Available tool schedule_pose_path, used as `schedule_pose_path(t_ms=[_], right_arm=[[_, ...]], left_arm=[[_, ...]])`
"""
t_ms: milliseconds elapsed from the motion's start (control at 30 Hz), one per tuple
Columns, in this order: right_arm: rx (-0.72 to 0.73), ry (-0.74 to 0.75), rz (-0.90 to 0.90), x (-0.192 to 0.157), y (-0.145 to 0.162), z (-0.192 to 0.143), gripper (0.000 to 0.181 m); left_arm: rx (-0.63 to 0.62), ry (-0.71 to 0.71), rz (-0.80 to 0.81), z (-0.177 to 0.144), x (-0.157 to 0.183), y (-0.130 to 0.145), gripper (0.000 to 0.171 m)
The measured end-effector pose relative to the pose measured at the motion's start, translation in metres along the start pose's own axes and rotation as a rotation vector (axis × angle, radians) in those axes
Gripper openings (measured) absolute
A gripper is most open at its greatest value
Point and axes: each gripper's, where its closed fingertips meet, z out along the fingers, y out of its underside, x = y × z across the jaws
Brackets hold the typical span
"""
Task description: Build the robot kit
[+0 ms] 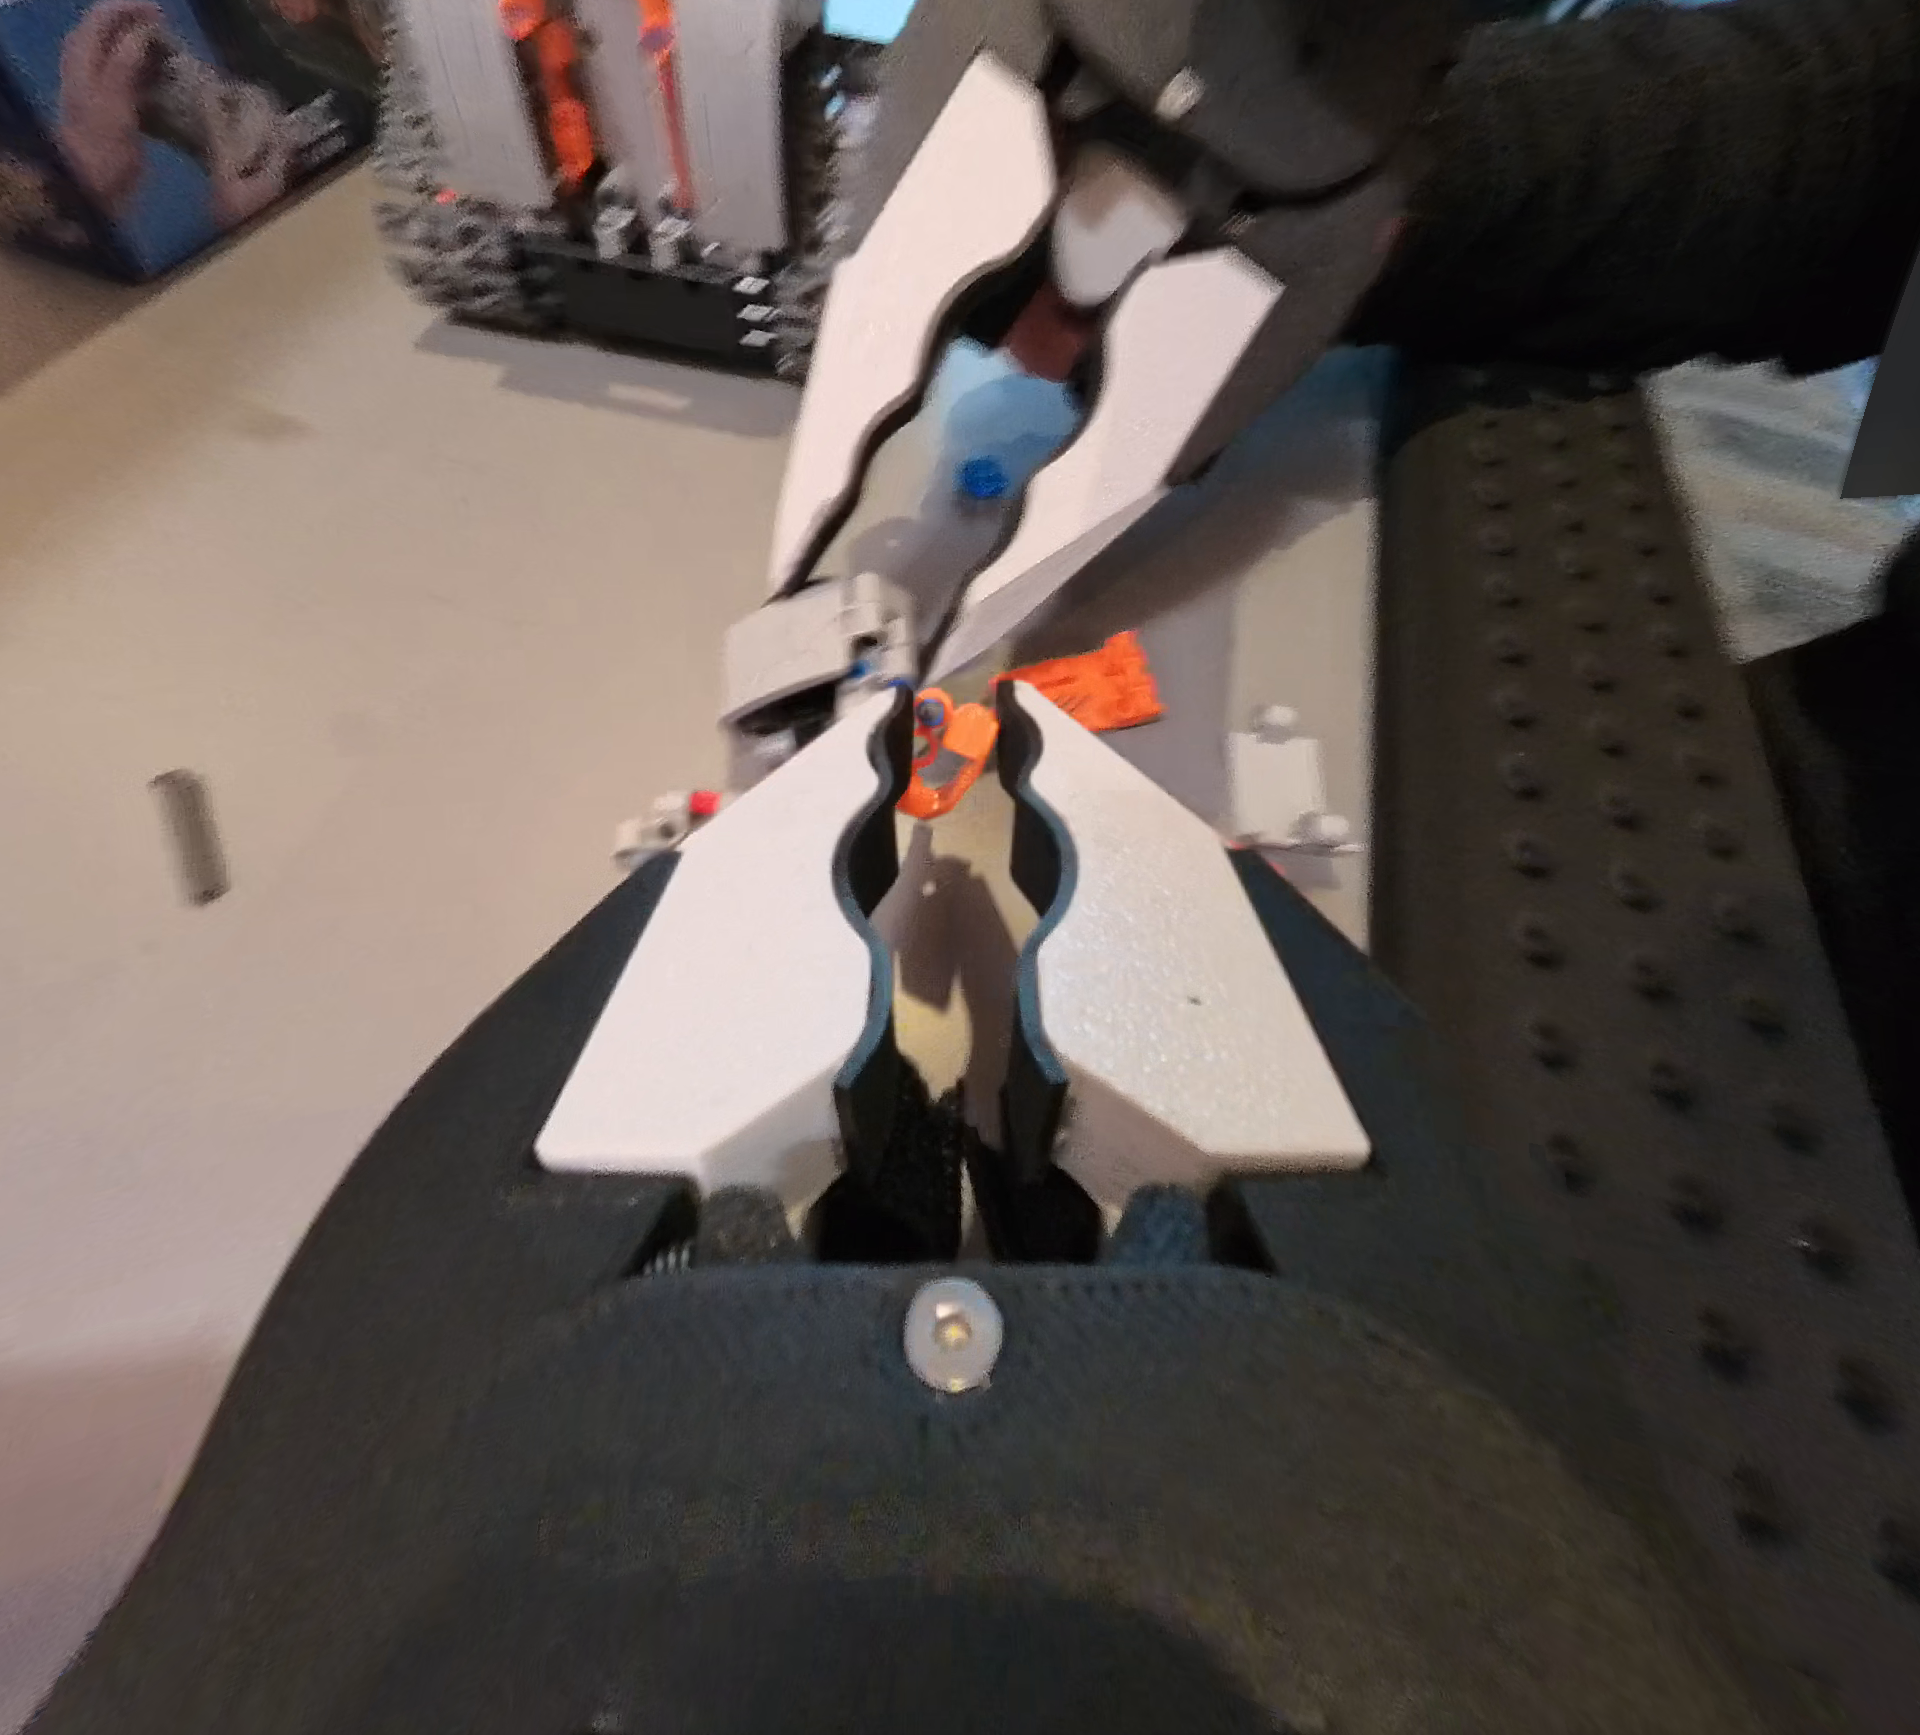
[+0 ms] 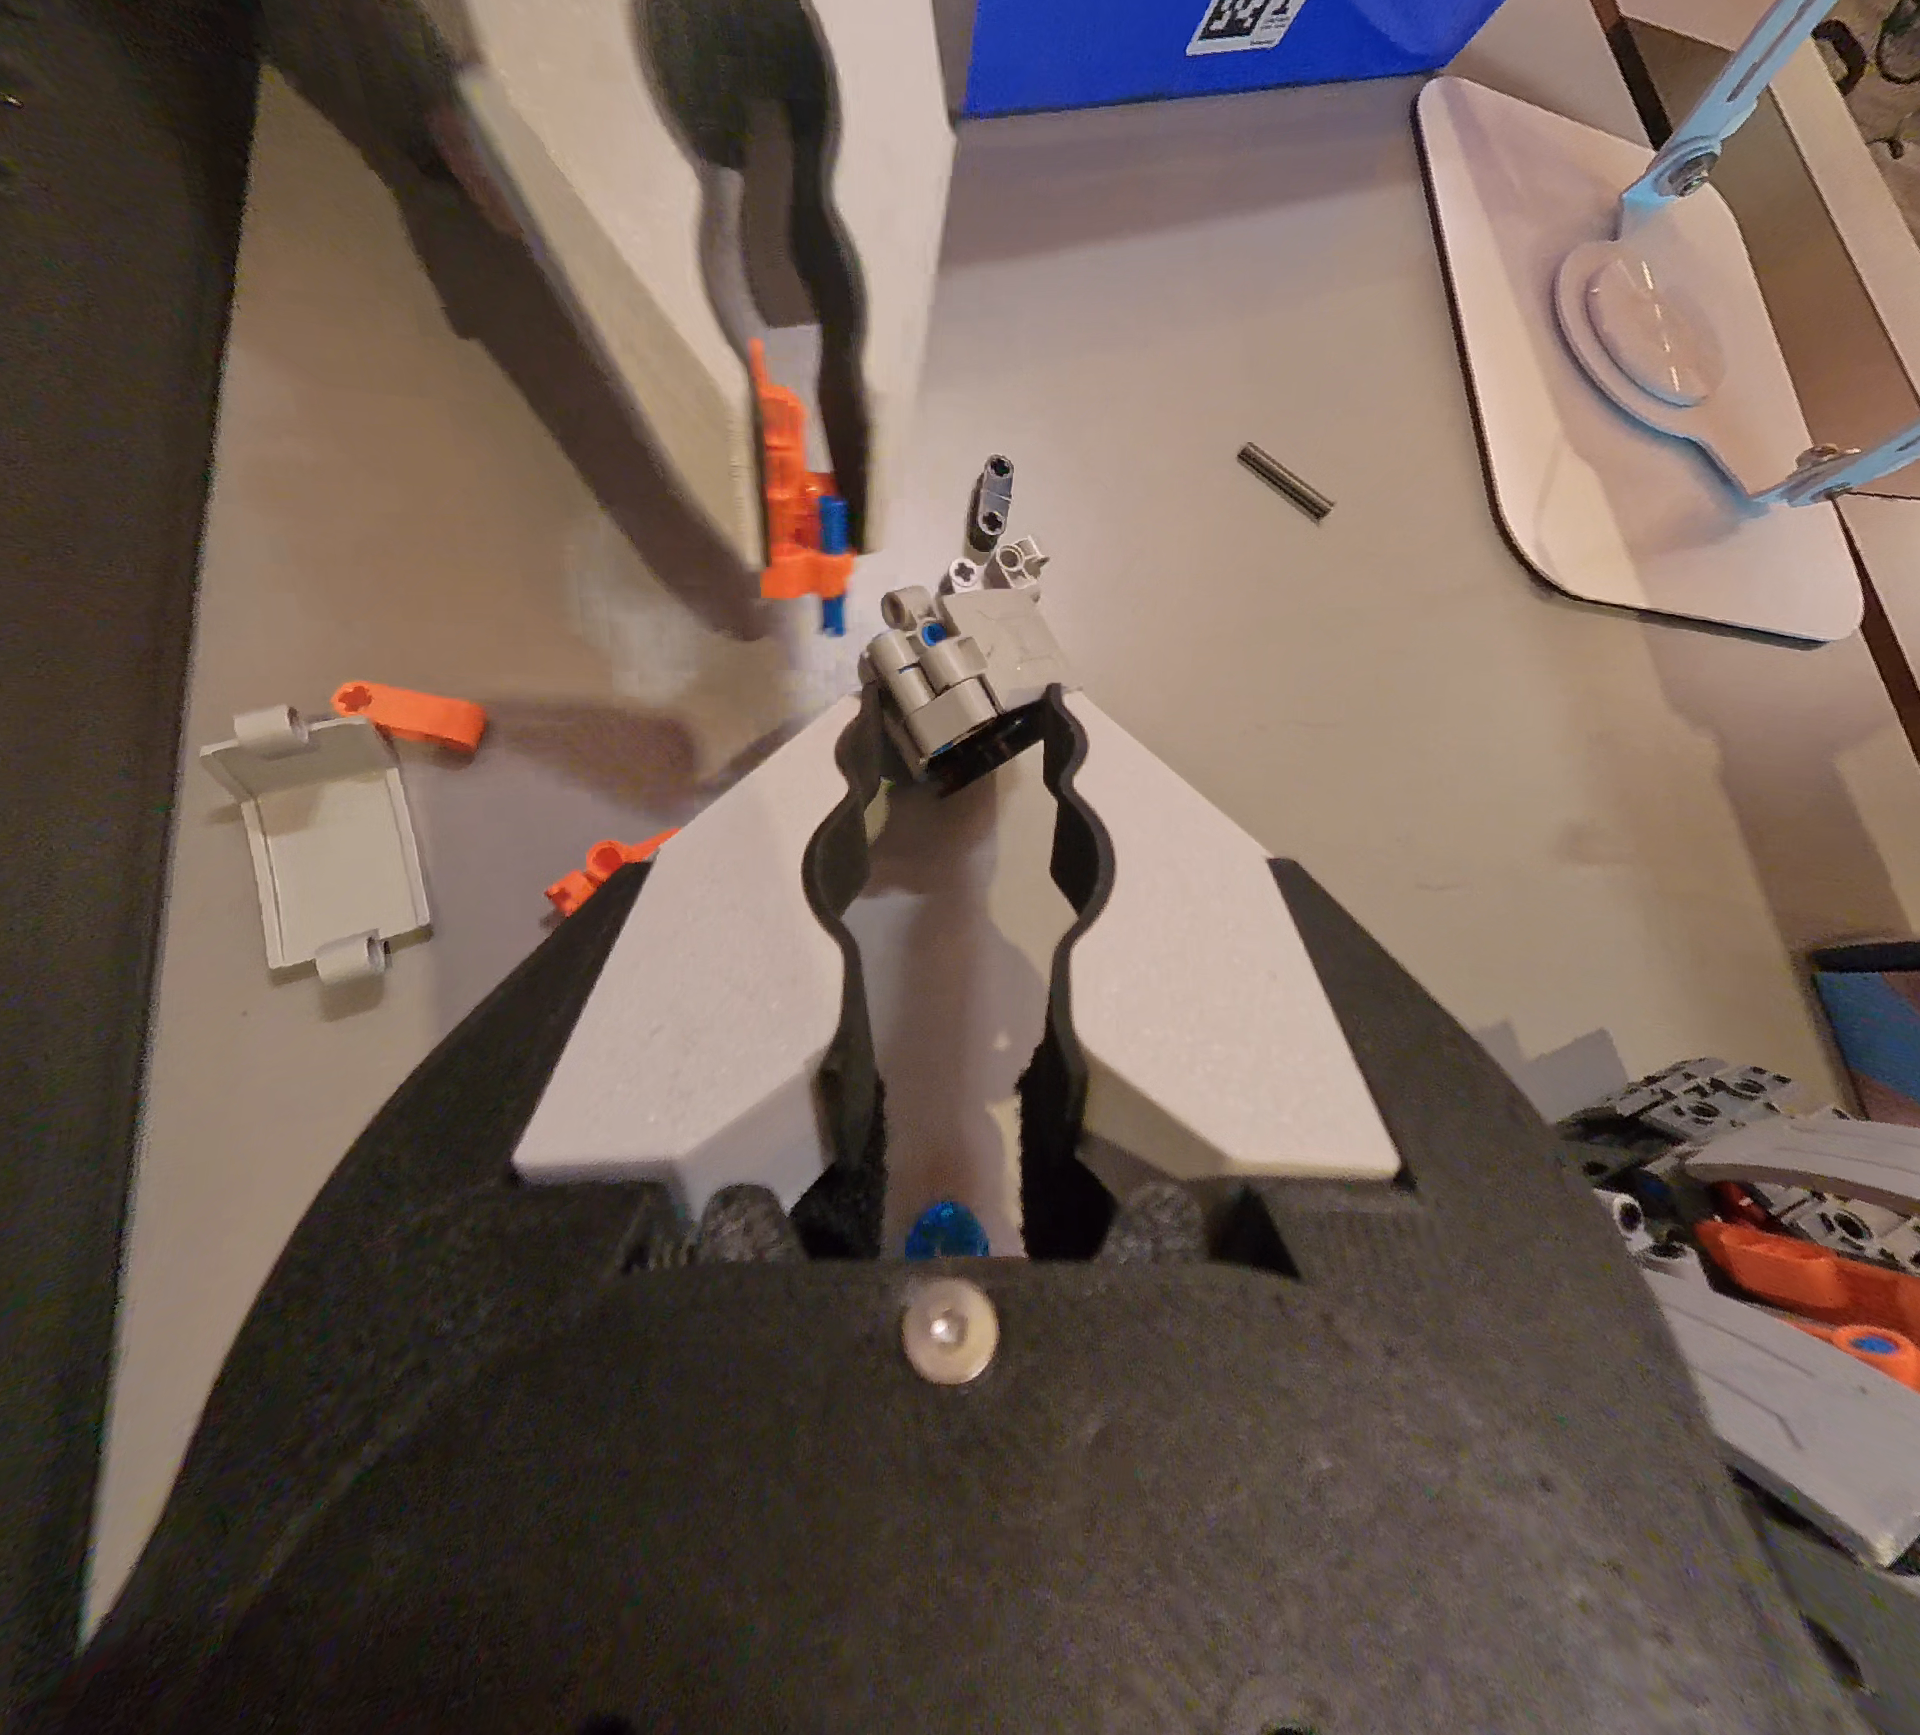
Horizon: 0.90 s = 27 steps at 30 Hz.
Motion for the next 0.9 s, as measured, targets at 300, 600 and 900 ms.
schedule_pose_path(t_ms=[300, 600, 900], right_arm=[[0.005, -0.007, -0.017, 0.0, 0.001, -0.002, 0.028], [0.001, -0.017, -0.023, 0.0, 0.003, -0.003, 0.028], [-0.009, -0.013, -0.038, 0.0, 0.005, -0.005, 0.028]], left_arm=[[0.036, -0.071, -0.023, -0.01, -0.015, -0.004, 0.012], [-0.037, -0.091, 0.013, -0.002, -0.016, 0.009, 0.013], [-0.238, -0.137, 0.149, 0.004, -0.013, 0.038, 0.013]])
